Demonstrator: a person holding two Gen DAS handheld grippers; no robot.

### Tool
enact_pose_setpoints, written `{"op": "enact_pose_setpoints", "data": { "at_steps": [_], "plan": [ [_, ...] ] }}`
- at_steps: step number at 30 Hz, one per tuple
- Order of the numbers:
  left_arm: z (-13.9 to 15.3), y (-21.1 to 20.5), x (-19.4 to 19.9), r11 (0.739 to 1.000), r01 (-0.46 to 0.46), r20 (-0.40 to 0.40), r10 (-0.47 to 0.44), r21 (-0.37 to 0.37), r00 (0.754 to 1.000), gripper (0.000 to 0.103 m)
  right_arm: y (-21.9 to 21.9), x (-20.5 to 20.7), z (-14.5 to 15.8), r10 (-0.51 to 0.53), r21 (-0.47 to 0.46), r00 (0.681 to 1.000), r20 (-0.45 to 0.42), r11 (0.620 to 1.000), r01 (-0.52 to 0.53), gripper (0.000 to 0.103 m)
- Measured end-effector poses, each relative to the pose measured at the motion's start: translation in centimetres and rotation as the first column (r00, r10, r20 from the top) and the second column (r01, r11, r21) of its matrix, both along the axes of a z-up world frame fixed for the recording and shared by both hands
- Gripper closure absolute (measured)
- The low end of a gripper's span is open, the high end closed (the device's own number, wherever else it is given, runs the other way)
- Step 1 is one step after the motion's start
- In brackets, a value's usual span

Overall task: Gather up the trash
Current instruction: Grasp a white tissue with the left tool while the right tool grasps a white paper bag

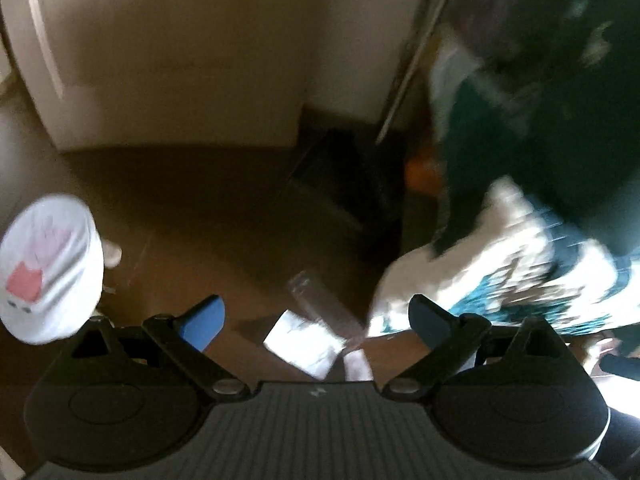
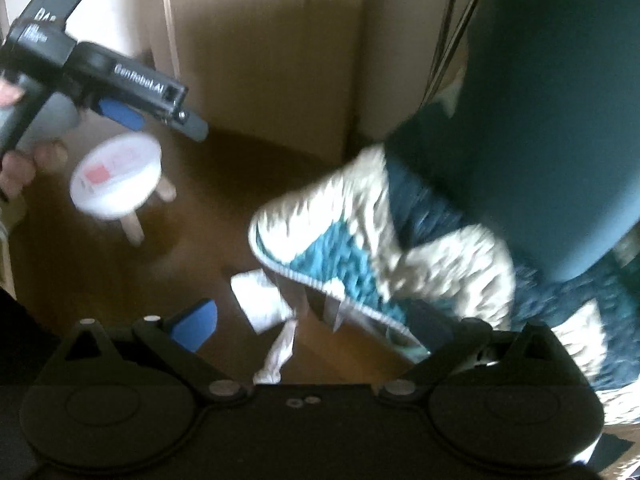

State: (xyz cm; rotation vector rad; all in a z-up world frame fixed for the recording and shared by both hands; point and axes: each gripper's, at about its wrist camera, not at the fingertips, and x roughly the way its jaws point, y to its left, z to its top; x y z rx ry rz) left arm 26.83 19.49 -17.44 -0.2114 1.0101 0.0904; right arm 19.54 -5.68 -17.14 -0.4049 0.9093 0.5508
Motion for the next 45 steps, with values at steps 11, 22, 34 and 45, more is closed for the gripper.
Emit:
{"op": "enact_pose_setpoints", "data": {
  "at_steps": [11, 22, 34, 45],
  "plan": [
    [-16.8, 1.7, 6.7, 0.997, -0.052, -0.225, 0.040, -0.048, 0.973, 0.004, 3.1, 4.9, -15.1, -0.038, -0.065, 0.968, -0.248, 0.998, 0.023, 0.006],
    [-30.3, 1.3, 9.6, 0.997, 0.077, -0.335, -0.078, -0.016, 0.939, 0.004, 4.7, 7.8, -27.0, -0.077, -0.170, 0.896, -0.438, 0.986, 0.002, 0.019],
    [-36.1, -2.4, 9.6, 0.965, 0.258, -0.369, -0.226, 0.040, 0.901, 0.007, 7.5, 9.3, -34.2, -0.120, -0.210, 0.851, -0.511, 0.978, 0.012, 0.032],
    [-34.6, -3.8, 8.0, 0.971, 0.236, -0.293, -0.212, 0.048, 0.932, 0.073, 9.6, 8.4, -36.3, -0.117, -0.287, 0.855, -0.506, 0.957, -0.039, 0.083]
  ]
}}
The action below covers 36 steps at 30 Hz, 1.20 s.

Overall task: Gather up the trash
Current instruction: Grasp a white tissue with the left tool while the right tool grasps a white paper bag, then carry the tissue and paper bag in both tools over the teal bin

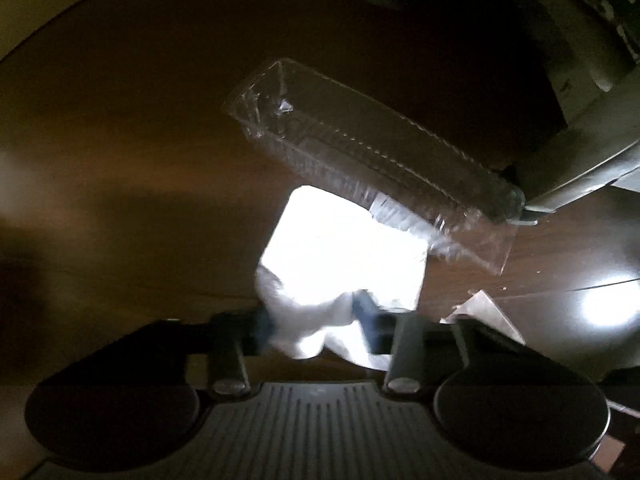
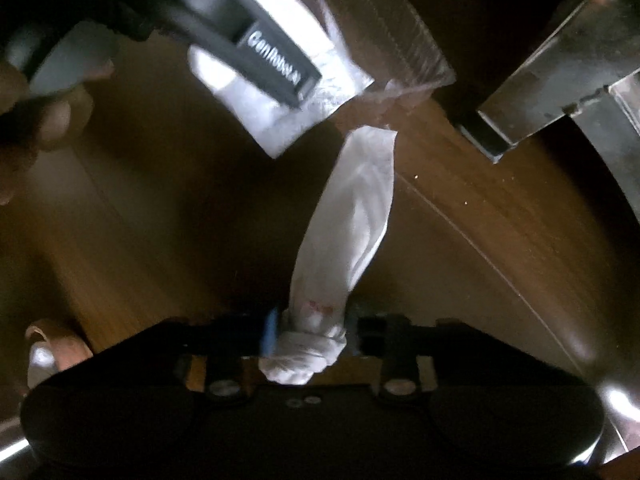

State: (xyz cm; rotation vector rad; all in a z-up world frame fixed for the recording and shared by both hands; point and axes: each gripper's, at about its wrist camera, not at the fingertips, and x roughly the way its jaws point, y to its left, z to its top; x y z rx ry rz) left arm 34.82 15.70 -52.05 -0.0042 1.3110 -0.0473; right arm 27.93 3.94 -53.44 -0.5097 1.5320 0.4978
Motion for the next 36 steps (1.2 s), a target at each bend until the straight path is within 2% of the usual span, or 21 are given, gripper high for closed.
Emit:
{"op": "enact_pose_setpoints", "data": {
  "at_steps": [1, 3, 9, 14, 19, 25, 30, 36],
  "plan": [
    [0.0, 0.0, -0.1, 1.000, -0.013, -0.005, 0.013, -0.002, 1.000, 0.075, 0.1, 0.0, -0.1, -0.004, -0.002, 1.000, -0.002, 1.000, 0.004, 0.084],
    [0.2, 0.2, -0.2, 0.999, -0.043, -0.013, 0.042, -0.013, 0.999, 0.086, 0.2, -0.1, 0.0, -0.003, -0.006, 1.000, 0.000, 1.000, 0.003, 0.095],
    [0.7, 1.8, -1.5, 0.991, -0.123, -0.066, 0.120, -0.050, 0.991, 0.089, -0.3, -0.9, 2.3, -0.006, 0.029, 1.000, 0.011, 1.000, 0.005, 0.099],
    [4.4, 3.7, -3.7, 0.985, -0.150, -0.068, 0.145, -0.088, 0.987, 0.089, -1.2, -1.8, 6.7, -0.016, 0.083, 0.999, 0.036, 0.996, 0.013, 0.099],
    [11.0, 5.1, -6.2, 0.973, -0.195, -0.032, 0.193, -0.123, 0.981, 0.089, -2.6, -4.0, 12.5, 0.041, 0.123, 0.996, 0.075, 0.991, -0.050, 0.099],
    [20.2, 7.0, -7.8, 0.967, -0.224, 0.105, 0.237, -0.121, 0.966, 0.089, -3.4, -6.3, 20.8, 0.063, 0.180, 0.978, 0.197, 0.979, -0.099, 0.099],
    [29.4, 8.9, -9.8, 0.956, -0.258, 0.223, 0.283, -0.137, 0.933, 0.089, -4.8, -7.4, 29.3, 0.022, 0.243, 0.951, 0.309, 0.965, -0.101, 0.099],
    [38.8, 8.4, -11.6, 0.950, -0.243, 0.357, 0.299, -0.194, 0.885, 0.089, -8.0, -9.6, 39.7, -0.027, 0.304, 0.898, 0.439, 0.945, -0.120, 0.099]
  ]
}}
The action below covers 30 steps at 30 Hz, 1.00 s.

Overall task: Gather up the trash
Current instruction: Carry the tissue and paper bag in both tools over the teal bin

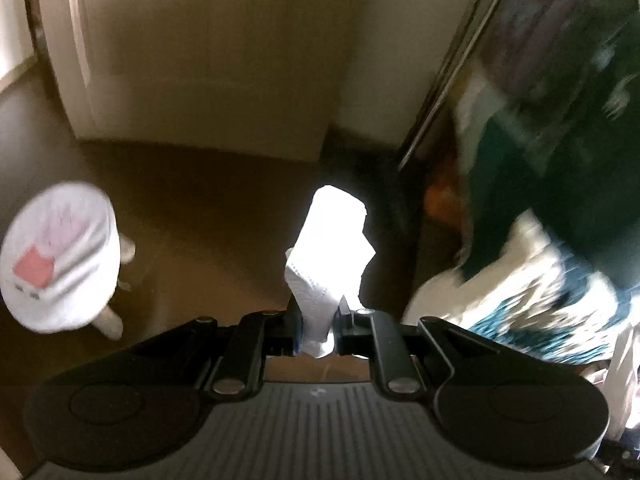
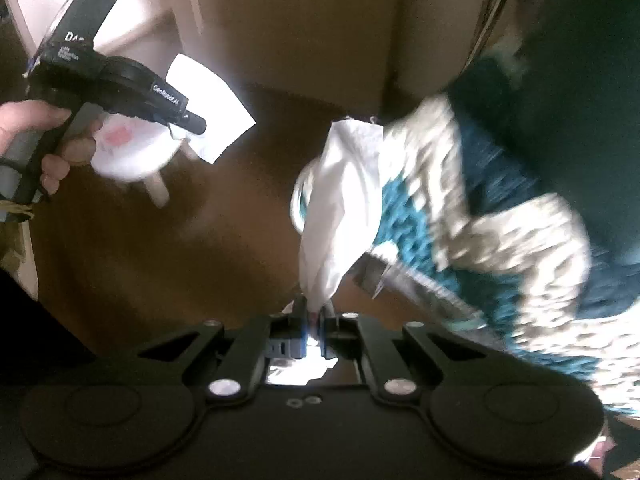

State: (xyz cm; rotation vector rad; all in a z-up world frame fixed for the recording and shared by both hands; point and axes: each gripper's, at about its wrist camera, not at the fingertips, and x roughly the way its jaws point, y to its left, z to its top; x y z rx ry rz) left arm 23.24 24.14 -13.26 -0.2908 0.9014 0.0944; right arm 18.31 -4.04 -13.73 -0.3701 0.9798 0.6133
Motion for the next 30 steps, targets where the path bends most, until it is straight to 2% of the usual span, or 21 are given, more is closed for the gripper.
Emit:
{"op": "enact_pose_setpoints", "data": {
  "at_steps": [7, 10, 15, 20, 24, 30],
  "plan": [
    [9.3, -5.8, -2.4, 0.994, 0.056, 0.132, -0.069, 0.093, 0.989, 0.089, -3.6, -3.6, 9.0, -0.019, 0.064, 0.986, 0.165, 0.998, 0.008, 0.099],
    [13.4, -8.0, -3.5, 0.990, 0.088, 0.174, -0.105, 0.107, 0.979, 0.089, -5.3, -4.3, 12.3, -0.048, 0.093, 0.971, 0.235, 0.995, 0.027, 0.099],
    [20.0, -12.8, -4.3, 0.978, 0.157, 0.261, -0.188, 0.138, 0.947, 0.089, -8.2, -4.7, 18.0, -0.112, 0.134, 0.931, 0.348, 0.989, 0.069, 0.099],
    [25.8, -18.0, -4.0, 0.960, 0.225, 0.327, -0.269, 0.167, 0.906, 0.089, -11.3, -3.1, 23.3, -0.190, 0.194, 0.882, 0.430, 0.974, 0.115, 0.099],
    [28.8, -22.3, -3.5, 0.936, 0.272, 0.366, -0.340, 0.224, 0.866, 0.089, -13.1, -0.9, 26.9, -0.246, 0.224, 0.838, 0.487, 0.963, 0.152, 0.099],
    [30.9, -27.1, -0.7, 0.908, 0.318, 0.369, -0.404, 0.272, 0.837, 0.089, -15.2, 3.2, 30.2, -0.324, 0.252, 0.785, 0.528, 0.943, 0.220, 0.099]
  ]
}}
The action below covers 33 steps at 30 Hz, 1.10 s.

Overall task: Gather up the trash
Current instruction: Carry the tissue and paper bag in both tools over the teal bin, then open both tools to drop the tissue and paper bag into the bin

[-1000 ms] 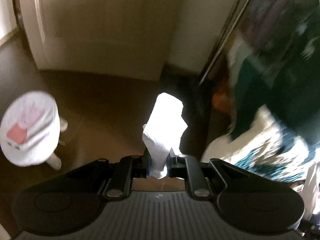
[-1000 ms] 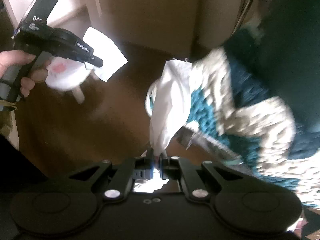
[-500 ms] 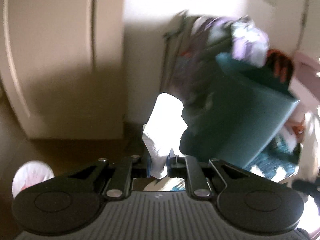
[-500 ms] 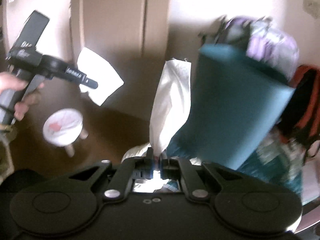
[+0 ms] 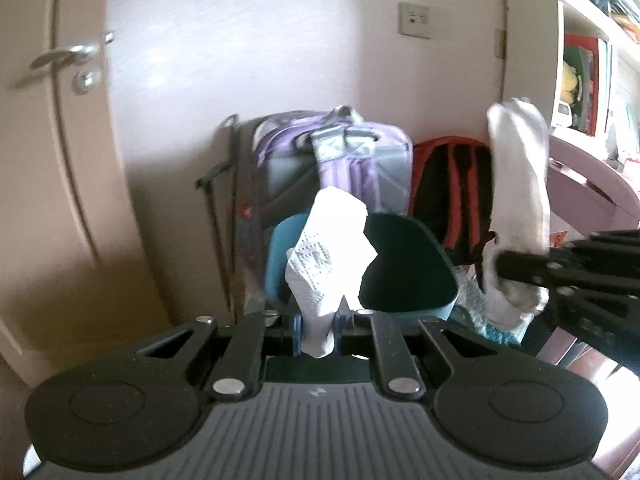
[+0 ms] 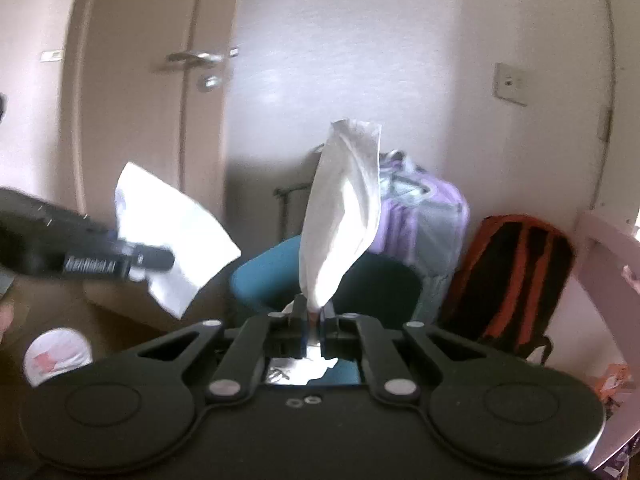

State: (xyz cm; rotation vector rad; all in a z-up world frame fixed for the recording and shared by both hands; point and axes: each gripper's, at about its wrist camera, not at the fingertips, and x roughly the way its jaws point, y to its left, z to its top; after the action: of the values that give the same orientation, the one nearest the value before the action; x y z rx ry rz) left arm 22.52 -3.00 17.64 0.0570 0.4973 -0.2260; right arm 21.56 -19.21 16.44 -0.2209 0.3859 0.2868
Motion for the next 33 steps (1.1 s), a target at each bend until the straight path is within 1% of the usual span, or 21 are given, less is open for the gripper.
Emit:
{"op": "enact_pose_setpoints", "data": {
  "at_steps": [4, 7, 12, 15, 17, 19, 23, 26, 28, 30, 33],
  "plan": [
    [0.4, -2.5, 2.9, 1.000, 0.021, -0.014, -0.021, 0.011, 1.000, 0.089, -1.0, 3.2, 0.9, -0.018, 0.015, 1.000, -0.012, 1.000, 0.019, 0.099],
    [0.1, -3.9, 4.9, 0.999, 0.024, -0.034, -0.023, 0.021, 0.999, 0.089, -1.0, 5.1, 0.5, -0.018, 0.002, 0.999, -0.028, 1.000, 0.018, 0.099],
    [-2.1, -5.3, 9.1, 0.999, 0.011, -0.108, -0.005, 0.050, 0.994, 0.089, -0.6, 7.6, -1.6, -0.015, -0.041, 0.996, -0.090, 0.999, 0.012, 0.098],
    [-3.7, -6.1, 11.2, 0.997, 0.019, -0.159, -0.008, 0.070, 0.987, 0.089, -0.7, 9.5, -2.8, -0.016, -0.040, 0.990, -0.141, 0.999, 0.010, 0.098],
    [-4.6, -6.7, 12.3, 0.996, 0.020, -0.178, -0.004, 0.087, 0.984, 0.089, -0.8, 10.4, -3.5, -0.022, -0.043, 0.987, -0.162, 0.999, 0.015, 0.098],
    [-5.1, -7.0, 13.0, 0.996, 0.027, -0.190, -0.011, 0.084, 0.982, 0.089, -0.9, 11.2, -4.3, -0.022, -0.044, 0.982, -0.185, 0.999, 0.014, 0.098],
    [-6.4, -7.5, 14.4, 0.995, 0.037, -0.236, -0.013, 0.098, 0.972, 0.089, -1.3, 12.2, -5.5, -0.022, -0.030, 0.976, -0.218, 0.999, 0.016, 0.089],
    [-7.1, -7.8, 15.3, 0.994, 0.035, -0.250, -0.008, 0.104, 0.968, 0.088, -1.3, 12.6, -6.3, -0.023, -0.039, 0.974, -0.227, 0.999, 0.014, 0.087],
    [-7.3, -7.8, 15.7, 0.995, 0.044, -0.263, -0.018, 0.093, 0.965, 0.088, -1.2, 12.8, -6.7, -0.032, -0.052, 0.973, -0.231, 0.998, 0.020, 0.082],
    [-7.3, -7.8, 15.8, 0.994, 0.041, -0.263, -0.014, 0.098, 0.965, 0.086, -1.3, 12.8, -6.8, -0.034, -0.053, 0.973, -0.227, 0.998, 0.022, 0.069],
    [-7.2, -7.7, 15.9, 0.994, 0.043, -0.268, -0.016, 0.096, 0.963, 0.079, -1.4, 12.7, -6.8, -0.037, -0.048, 0.975, -0.217, 0.998, 0.027, 0.060]
  ]
}}
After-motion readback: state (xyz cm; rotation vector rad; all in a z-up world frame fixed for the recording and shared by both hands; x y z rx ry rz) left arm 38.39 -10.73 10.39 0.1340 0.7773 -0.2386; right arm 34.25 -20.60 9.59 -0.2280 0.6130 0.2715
